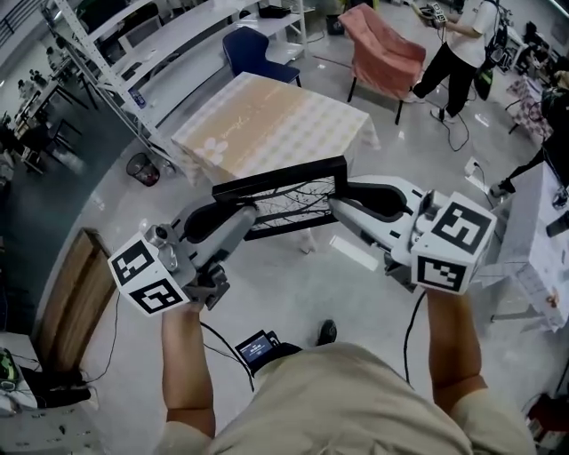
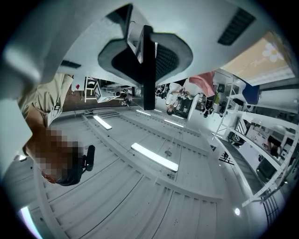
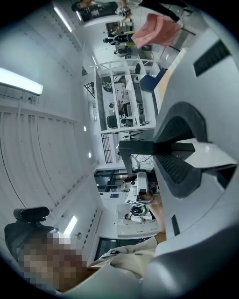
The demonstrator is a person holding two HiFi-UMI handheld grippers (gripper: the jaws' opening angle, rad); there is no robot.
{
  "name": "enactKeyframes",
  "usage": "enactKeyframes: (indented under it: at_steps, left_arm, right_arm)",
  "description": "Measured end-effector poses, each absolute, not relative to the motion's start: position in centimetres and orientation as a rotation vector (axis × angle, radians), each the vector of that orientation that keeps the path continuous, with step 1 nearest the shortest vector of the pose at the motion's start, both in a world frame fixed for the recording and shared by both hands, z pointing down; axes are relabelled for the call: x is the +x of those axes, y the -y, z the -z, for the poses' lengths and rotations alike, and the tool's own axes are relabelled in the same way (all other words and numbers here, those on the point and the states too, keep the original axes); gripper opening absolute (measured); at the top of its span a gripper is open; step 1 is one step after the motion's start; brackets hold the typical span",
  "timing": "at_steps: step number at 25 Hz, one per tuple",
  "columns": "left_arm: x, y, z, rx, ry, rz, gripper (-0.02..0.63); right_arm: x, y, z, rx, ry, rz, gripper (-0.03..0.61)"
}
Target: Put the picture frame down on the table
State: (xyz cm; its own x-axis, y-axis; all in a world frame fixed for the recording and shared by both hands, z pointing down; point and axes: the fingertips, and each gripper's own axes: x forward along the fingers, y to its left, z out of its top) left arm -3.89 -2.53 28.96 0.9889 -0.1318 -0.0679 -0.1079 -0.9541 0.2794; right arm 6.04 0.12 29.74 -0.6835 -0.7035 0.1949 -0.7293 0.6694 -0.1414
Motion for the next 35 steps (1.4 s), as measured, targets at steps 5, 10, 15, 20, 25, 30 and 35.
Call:
enactKeyframes:
  at_steps: [5,10,15,20,25,30,35]
  left_arm:
    - [-3.7,2.6,-29.0,2.845,0.17,0.1,0.075]
    - [-0.5,8.6,-29.9,2.823,0.174,0.08,0.075]
    - [1.2,12.7,-30.3,2.811,0.144,0.085,0.075]
    - [-3.4,4.8,-29.3,2.825,0.153,0.1,0.075]
    - [-7.0,-5.2,-27.9,2.861,0.077,0.106,0.075]
    - [-8.4,-7.9,-27.4,2.857,0.037,0.107,0.075]
    - [-8.2,-6.2,-28.0,2.838,0.033,0.108,0.075]
  right_arm:
    - [6.1,-0.1,-29.8,1.196,2.761,-0.338,0.072]
    - [9.4,5.8,-30.8,1.189,2.762,-0.375,0.072]
    - [11.0,9.8,-31.1,1.215,2.737,-0.391,0.072]
    - [6.4,2.0,-30.1,1.214,2.737,-0.369,0.072]
    - [2.7,-8.4,-28.8,1.288,2.715,-0.327,0.072]
    - [1.2,-11.4,-28.2,1.332,2.692,-0.331,0.072]
    - [1.4,-9.7,-28.6,1.322,2.683,-0.341,0.072]
